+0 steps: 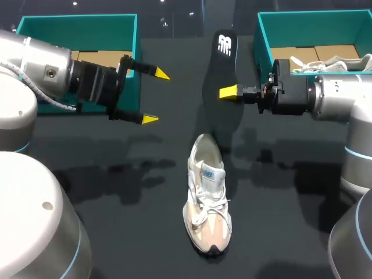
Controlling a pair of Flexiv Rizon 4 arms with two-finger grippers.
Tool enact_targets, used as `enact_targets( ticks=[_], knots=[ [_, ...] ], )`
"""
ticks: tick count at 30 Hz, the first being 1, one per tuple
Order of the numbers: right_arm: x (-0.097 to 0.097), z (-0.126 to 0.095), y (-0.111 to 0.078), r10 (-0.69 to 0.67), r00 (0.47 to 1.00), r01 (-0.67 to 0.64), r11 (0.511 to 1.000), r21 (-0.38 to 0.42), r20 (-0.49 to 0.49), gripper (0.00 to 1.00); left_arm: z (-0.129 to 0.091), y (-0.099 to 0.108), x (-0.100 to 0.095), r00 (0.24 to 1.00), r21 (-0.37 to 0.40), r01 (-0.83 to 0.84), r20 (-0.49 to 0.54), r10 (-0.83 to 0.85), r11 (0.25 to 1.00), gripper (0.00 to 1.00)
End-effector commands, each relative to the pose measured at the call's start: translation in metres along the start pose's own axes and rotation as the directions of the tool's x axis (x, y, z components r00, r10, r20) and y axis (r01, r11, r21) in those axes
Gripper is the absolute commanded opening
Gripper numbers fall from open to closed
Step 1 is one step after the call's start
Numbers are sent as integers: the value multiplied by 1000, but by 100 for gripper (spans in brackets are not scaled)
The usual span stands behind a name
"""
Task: Take the shoe out of the shoebox, open the shoe tongue, remove and reinsert the insole, then place the shoe into the shoebox
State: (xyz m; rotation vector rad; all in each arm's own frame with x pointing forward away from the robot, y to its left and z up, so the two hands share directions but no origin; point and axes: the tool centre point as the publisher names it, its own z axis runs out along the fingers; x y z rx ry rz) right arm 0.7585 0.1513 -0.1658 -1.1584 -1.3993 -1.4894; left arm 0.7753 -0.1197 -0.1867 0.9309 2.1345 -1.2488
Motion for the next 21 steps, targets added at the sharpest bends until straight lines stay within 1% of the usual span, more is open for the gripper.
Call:
enact_targets(
  ticks=[1,7,9,10,12,15,16,17,18,19,20,21],
  knots=[
    [0,-1,-1,0,1000,0,1000,1,1,0,0,-7,-5,998,-32,7,-66,-9,999,100],
    [0,-1,-1,0,1000,0,1000,1,1,0,0,-7,-5,998,-32,7,-66,-9,999,100],
    [-1,-1,0,-15,1000,15,1000,-2,-9,0,5,-4,0,993,-16,84,-79,-85,996,100],
    [-2,-2,0,-61,998,60,998,-33,-16,0,7,-2,2,985,-47,142,-94,-146,989,100],
    [-4,-5,0,-79,997,79,996,-51,-10,0,7,-1,8,970,-50,212,-110,-216,976,100],
    [-4,-10,-2,-142,990,143,986,-82,9,0,4,-3,17,944,-98,293,-130,-304,951,100],
    [-5,-12,-3,-157,987,158,984,-85,21,0,4,-5,20,929,-117,327,-143,-342,938,100],
    [-6,-13,-4,-173,985,173,981,-84,11,0,4,-6,22,904,-134,379,-155,-398,915,100],
    [-9,-14,-5,-193,981,193,977,-92,9,0,5,-5,25,846,-177,471,-188,-499,864,100],
    [-12,-15,-6,-208,978,209,973,-100,18,0,5,-3,27,775,-241,540,-232,-588,806,100],
    [-12,-15,-6,-208,978,209,973,-100,18,0,3,-5,31,782,-264,524,-227,-580,810,100],
    [-12,-15,-6,-208,978,209,973,-100,18,0,3,-5,31,782,-264,524,-227,-580,810,100]
  ],
)
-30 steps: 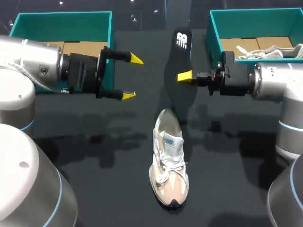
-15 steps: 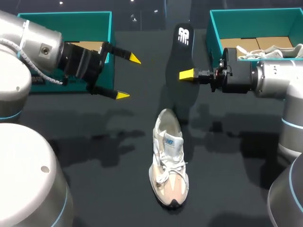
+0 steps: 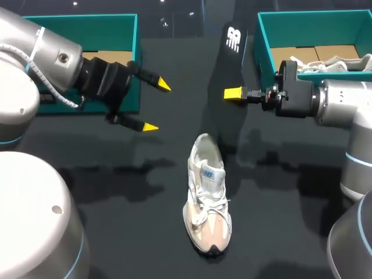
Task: Take the shoe out of the shoebox, open the shoe tongue, remove and reinsert the insole, then place the shoe into the shoebox
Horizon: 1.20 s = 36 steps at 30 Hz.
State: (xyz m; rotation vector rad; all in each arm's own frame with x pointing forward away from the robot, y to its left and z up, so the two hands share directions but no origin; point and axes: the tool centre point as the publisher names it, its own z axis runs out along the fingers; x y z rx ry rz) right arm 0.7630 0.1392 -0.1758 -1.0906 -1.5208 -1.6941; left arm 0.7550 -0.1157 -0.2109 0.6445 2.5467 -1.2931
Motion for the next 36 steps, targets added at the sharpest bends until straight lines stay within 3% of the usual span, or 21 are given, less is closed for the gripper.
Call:
enact_targets(
  ticks=[1,10,14,21,32,36],
  knots=[
    [1,-4,-8,-1,1000,1,1000,-29,1,0,-4,-4,2,964,-139,224,-113,-240,965,100],
    [1,-4,-8,-1,1000,1,1000,-29,1,0,-4,-4,2,964,-139,224,-113,-240,965,100],
    [-3,-3,-7,-58,998,57,997,-56,-7,0,17,5,13,941,-161,296,-118,-316,941,100],
    [-11,2,-4,-233,970,229,971,-67,-63,0,31,13,32,931,-176,309,-146,-336,934,100],
    [-11,2,-4,-233,970,229,971,-67,-63,0,31,13,32,931,-176,309,-146,-336,934,100],
    [-18,6,-9,-275,956,269,960,-76,-98,0,52,25,35,921,-155,319,-183,-344,935,100]
  ],
)
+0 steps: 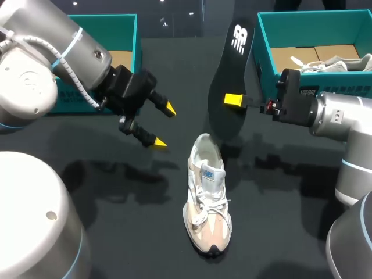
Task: Take the shoe out of the shoebox, open the shoe tongue, remove and reinsert the insole, then place the shoe into the shoebox
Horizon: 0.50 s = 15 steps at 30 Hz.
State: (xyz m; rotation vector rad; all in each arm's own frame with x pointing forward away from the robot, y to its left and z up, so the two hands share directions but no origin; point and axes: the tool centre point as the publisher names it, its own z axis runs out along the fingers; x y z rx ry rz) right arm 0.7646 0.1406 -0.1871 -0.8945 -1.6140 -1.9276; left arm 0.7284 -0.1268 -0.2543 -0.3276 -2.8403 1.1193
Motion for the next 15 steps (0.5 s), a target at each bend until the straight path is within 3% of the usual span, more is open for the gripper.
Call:
enact_targets(
  ticks=[1,8,15],
  knots=[
    [-10,5,-9,-48,999,48,999,0,-25,0,21,10,-9,1000,21,9,-23,-9,1000,100],
    [-22,9,-24,-89,994,89,996,0,-64,0,35,20,-8,999,-2,44,-19,-44,999,100],
    [-22,9,-24,-89,994,89,996,0,-64,0,35,20,-8,999,-2,44,-19,-44,999,100]
  ],
)
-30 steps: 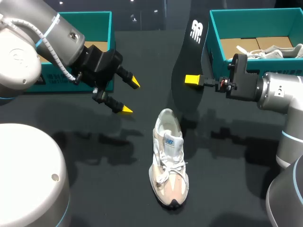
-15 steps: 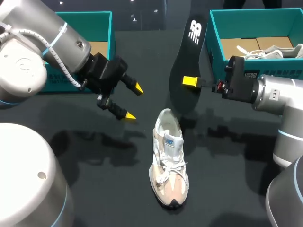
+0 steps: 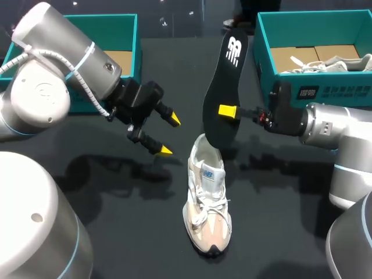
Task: Take the shoe out of the shoebox, open the shoe tongue, remove and reinsert the insole, then place the shoe into the shoebox
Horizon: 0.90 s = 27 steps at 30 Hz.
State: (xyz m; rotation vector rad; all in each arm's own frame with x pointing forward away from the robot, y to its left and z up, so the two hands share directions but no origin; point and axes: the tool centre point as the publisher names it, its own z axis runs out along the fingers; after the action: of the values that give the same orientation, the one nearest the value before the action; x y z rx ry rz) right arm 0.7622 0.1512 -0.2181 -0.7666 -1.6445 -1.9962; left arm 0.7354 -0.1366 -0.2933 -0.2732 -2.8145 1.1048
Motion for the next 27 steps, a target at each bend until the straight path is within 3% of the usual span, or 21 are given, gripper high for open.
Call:
enact_targets(
  ticks=[1,4,6,9,20,27],
  knots=[
    [-2,2,0,1,1000,-1,1000,3,-2,0,1,0,0,1000,-3,0,1,0,1000,100],
    [-2,2,0,1,1000,-1,1000,3,-2,0,1,0,0,1000,-3,0,1,0,1000,100],
    [-2,2,0,1,1000,-1,1000,3,-2,0,12,2,0,1000,-20,-13,0,13,1000,100],
    [-8,5,-6,-29,999,29,1000,2,-29,0,25,7,0,999,-87,-27,14,29,996,100],
    [-24,9,-19,-79,995,77,997,-18,-65,0,43,24,1,999,-185,-15,25,20,983,100],
    [-24,7,-20,-83,994,81,996,-22,-67,0,43,26,3,1000,-190,-15,20,19,982,100]
  ],
)
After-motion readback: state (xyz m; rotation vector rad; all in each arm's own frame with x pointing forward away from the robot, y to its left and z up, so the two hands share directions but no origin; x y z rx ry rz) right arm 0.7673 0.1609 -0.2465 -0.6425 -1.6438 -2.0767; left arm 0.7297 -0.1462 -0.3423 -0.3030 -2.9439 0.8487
